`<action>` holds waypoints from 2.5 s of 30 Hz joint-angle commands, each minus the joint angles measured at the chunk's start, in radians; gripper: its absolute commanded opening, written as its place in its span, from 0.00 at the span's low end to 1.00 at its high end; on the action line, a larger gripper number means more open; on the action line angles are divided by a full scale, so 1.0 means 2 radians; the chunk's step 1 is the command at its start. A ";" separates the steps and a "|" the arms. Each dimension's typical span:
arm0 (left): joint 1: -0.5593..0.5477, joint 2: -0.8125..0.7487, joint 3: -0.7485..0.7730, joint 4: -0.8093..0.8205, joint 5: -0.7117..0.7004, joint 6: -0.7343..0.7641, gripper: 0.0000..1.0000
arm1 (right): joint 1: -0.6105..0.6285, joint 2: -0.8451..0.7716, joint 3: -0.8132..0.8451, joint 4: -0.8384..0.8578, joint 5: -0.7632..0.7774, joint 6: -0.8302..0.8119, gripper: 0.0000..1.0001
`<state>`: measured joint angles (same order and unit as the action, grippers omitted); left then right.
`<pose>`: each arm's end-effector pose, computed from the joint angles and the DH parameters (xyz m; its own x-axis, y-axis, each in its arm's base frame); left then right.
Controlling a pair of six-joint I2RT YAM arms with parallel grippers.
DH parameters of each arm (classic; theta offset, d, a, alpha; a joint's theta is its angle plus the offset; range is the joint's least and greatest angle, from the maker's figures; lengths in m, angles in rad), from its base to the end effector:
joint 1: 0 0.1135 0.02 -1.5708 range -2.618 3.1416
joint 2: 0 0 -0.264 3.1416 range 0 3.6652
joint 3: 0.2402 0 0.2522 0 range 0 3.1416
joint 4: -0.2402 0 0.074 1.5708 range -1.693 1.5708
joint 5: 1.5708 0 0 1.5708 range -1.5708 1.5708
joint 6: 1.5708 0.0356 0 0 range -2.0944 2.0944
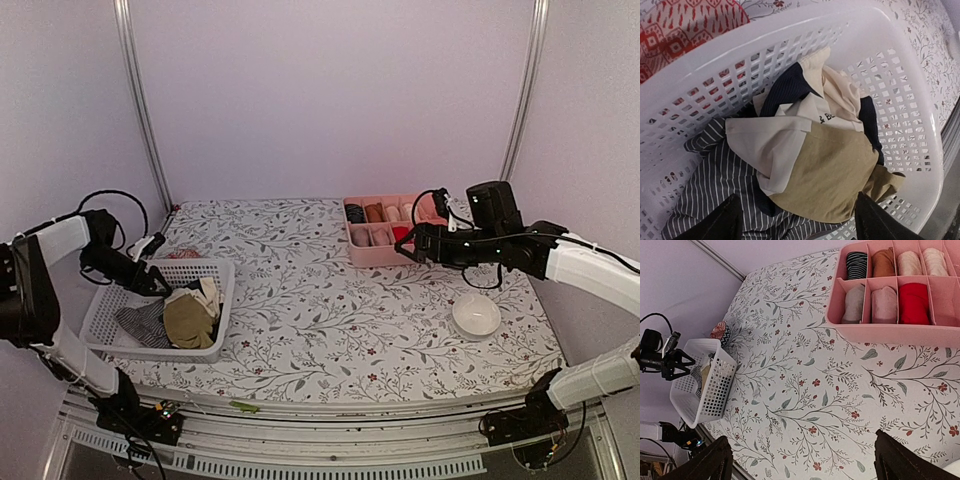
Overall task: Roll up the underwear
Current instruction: Pick up the underwear from the bin, then place the underwear at the corner of the board.
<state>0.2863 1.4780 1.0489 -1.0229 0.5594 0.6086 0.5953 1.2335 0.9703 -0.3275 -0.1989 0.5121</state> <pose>0.2505 0.0541 0.2256 -0.8839 0.2449 -0.3985 0.3977 0.8420 -0.3646 0.2239 0.1601 0.2962 -0.7379 0.0804 -0.6701 -0.3717 0.7804 0.5029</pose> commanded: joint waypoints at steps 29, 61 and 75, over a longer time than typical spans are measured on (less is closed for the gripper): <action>0.003 0.010 0.024 -0.047 0.063 0.040 0.00 | -0.001 0.033 0.040 0.019 -0.020 -0.015 0.99; -0.443 0.062 0.511 -0.077 0.263 0.073 0.00 | 0.000 -0.082 -0.020 -0.006 0.030 0.012 0.99; -0.286 -0.067 0.062 0.183 0.079 0.119 0.92 | 0.010 -0.035 -0.063 -0.031 -0.041 0.023 0.85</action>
<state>-0.2874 1.3956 1.1526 -0.7849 0.7479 0.8566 0.5968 1.0878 0.8707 -0.3805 -0.1978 0.5541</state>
